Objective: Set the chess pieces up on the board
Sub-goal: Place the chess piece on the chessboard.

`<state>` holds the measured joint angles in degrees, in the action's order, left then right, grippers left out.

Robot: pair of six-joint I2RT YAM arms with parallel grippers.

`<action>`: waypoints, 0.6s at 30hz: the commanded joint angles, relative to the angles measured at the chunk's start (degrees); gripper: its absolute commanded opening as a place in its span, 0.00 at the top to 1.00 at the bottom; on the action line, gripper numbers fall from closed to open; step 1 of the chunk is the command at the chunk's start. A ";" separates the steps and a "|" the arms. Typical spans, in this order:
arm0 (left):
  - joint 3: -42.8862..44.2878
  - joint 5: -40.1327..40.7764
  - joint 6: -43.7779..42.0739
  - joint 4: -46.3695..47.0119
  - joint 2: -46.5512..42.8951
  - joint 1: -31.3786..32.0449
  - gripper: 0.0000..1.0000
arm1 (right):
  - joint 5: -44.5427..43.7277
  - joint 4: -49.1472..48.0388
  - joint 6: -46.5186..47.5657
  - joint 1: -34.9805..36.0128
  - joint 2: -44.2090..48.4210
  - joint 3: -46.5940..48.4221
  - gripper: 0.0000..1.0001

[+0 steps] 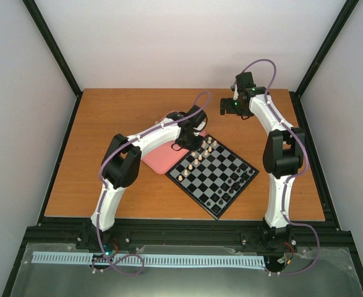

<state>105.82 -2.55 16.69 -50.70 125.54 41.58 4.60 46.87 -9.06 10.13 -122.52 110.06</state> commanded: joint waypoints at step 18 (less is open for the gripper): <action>0.00 0.70 0.67 2.02 1.77 0.96 0.80 | 0.67 -0.82 0.12 -0.46 1.54 -0.76 0.00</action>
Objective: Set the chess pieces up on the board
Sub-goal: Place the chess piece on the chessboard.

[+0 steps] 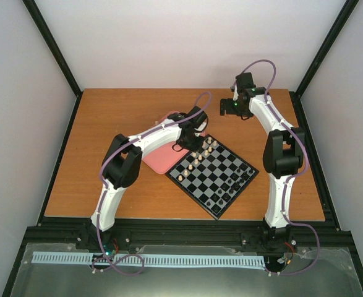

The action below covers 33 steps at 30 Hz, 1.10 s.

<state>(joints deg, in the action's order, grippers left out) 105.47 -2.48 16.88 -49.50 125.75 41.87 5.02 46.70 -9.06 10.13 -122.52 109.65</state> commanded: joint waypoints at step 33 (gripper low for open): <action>2.01 11.73 -3.11 -3.10 -8.56 -5.73 0.30 | 1.00 -0.64 -0.27 -0.47 1.32 0.32 0.00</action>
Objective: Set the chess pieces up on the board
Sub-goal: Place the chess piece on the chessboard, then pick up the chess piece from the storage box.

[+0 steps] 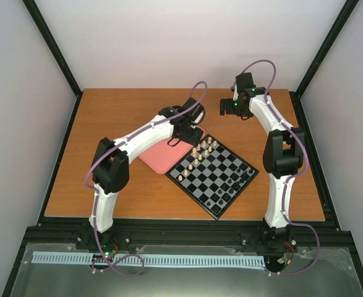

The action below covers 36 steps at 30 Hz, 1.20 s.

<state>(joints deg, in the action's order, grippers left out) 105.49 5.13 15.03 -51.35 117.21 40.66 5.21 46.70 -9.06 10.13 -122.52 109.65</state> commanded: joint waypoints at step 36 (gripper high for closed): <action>19.19 4.29 -2.90 -2.48 21.21 -21.24 0.48 | 0.10 1.29 0.05 -0.49 -3.16 4.14 0.00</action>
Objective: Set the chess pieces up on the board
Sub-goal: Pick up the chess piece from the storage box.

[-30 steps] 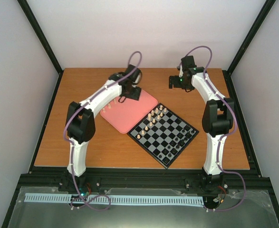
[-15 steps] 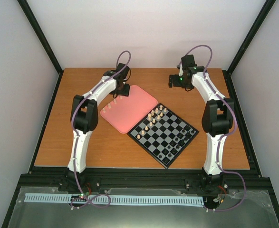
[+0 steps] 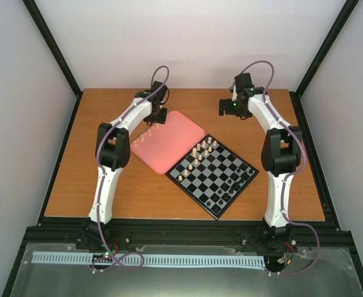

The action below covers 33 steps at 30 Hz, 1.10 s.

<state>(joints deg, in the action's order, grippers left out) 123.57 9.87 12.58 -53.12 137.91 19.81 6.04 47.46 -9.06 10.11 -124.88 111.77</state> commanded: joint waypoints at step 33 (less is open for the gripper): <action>-3.88 -6.39 -0.20 -2.53 -4.24 -0.21 0.89 | -0.93 0.27 -0.10 -0.57 -0.42 1.63 0.00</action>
<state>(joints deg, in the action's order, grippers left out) 121.36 6.57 12.29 -53.36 137.49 19.81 6.00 47.99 -9.06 10.09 -125.67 113.10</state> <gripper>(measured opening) 0.162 1.000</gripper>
